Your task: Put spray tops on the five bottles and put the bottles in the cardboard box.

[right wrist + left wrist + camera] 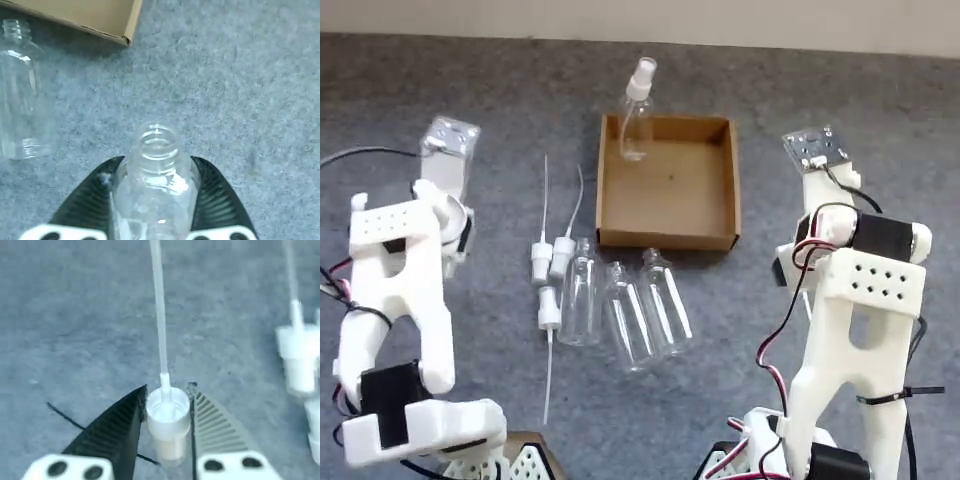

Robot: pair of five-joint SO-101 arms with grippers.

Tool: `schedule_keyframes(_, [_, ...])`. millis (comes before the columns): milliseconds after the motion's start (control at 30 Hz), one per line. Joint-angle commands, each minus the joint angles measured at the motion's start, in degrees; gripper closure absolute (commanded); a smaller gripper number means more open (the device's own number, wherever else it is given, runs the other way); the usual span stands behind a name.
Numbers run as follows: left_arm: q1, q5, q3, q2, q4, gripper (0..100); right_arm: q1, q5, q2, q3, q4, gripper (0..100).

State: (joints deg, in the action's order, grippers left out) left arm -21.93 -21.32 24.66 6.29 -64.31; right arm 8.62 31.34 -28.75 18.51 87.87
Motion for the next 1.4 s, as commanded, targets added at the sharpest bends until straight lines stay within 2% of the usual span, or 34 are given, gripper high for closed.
schedule_keyframes(0, [-1.89,17.67,-7.08,-5.23,1.05,99,-0.84,0.53,-1.80,-0.31,-0.92,99.4])
schedule_keyframes(167, [-0.84,49.41,-15.52,-16.66,0.70,99,-0.75,0.44,-1.89,-0.04,-0.92,99.4])
schedule_keyframes(233, [-0.40,55.12,-18.15,-20.79,0.79,99,-0.66,0.53,-1.89,-0.04,-0.92,99.4])
schedule_keyframes(300, [-0.13,56.70,-20.35,-24.40,0.88,99,-0.57,0.53,-1.89,-0.04,-0.92,99.4])
schedule_keyframes(467, [-0.13,55.30,-23.69,-28.79,0.00,97,-0.75,0.53,-1.89,-0.13,-0.92,99.4])
schedule_keyframes(600, [-0.13,45.54,-24.48,-27.12,-3.87,84,-0.75,0.53,-1.89,-0.13,-0.92,99.4])
schedule_keyframes(700, [-0.48,41.05,-26.07,-24.57,-9.05,77,-0.75,0.53,-1.89,-0.04,-0.92,99.4])
schedule_keyframes(800, [-0.22,32.88,-29.76,-21.93,-17.14,76,-0.75,0.53,-1.89,-0.13,-0.92,99.4])
schedule_keyframes(933, [-0.31,29.63,-36.00,-19.38,-27.96,76,-0.75,0.62,-1.89,-0.04,-0.92,99.4])
schedule_keyframes(1000, [-0.57,19.16,-39.25,-18.51,-30.24,76,-0.75,0.79,-1.89,-0.04,-0.92,99.4])
schedule_keyframes(1133, [0.66,-16.88,-46.99,-19.03,-30.95,79,-0.75,3.69,-1.89,0.13,-0.92,99.4])
schedule_keyframes(1233, [1.54,-40.97,-46.90,-20.35,-32.35,82,-0.75,4.04,-1.89,0.13,-0.92,99.4])
schedule_keyframes(1300, [1.36,-53.19,-46.90,-21.67,-31.82,82,-0.75,4.04,-1.89,0.13,-0.92,99.4])
schedule_keyframes(1367, [1.36,-61.71,-46.90,-22.99,-30.95,82,-0.75,4.04,-1.89,0.13,-0.92,99.4])
